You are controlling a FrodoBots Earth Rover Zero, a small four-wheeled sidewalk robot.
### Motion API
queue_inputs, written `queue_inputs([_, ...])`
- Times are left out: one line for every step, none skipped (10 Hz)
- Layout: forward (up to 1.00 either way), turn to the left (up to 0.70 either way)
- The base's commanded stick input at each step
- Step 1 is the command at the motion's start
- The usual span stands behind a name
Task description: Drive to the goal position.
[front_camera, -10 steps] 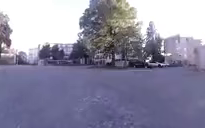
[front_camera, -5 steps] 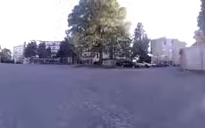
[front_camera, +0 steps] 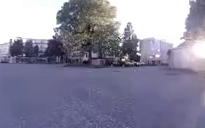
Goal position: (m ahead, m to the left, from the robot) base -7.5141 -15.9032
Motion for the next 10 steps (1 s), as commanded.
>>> queue_inputs([0.70, -0.35])
queue_inputs([0.70, -0.35])
queue_inputs([0.70, -0.35])
queue_inputs([0.70, -0.35])
queue_inputs([0.70, -0.35])
queue_inputs([0.70, -0.35])
queue_inputs([0.70, -0.35])
queue_inputs([0.70, -0.35])
queue_inputs([0.70, -0.35])
queue_inputs([0.70, -0.35])
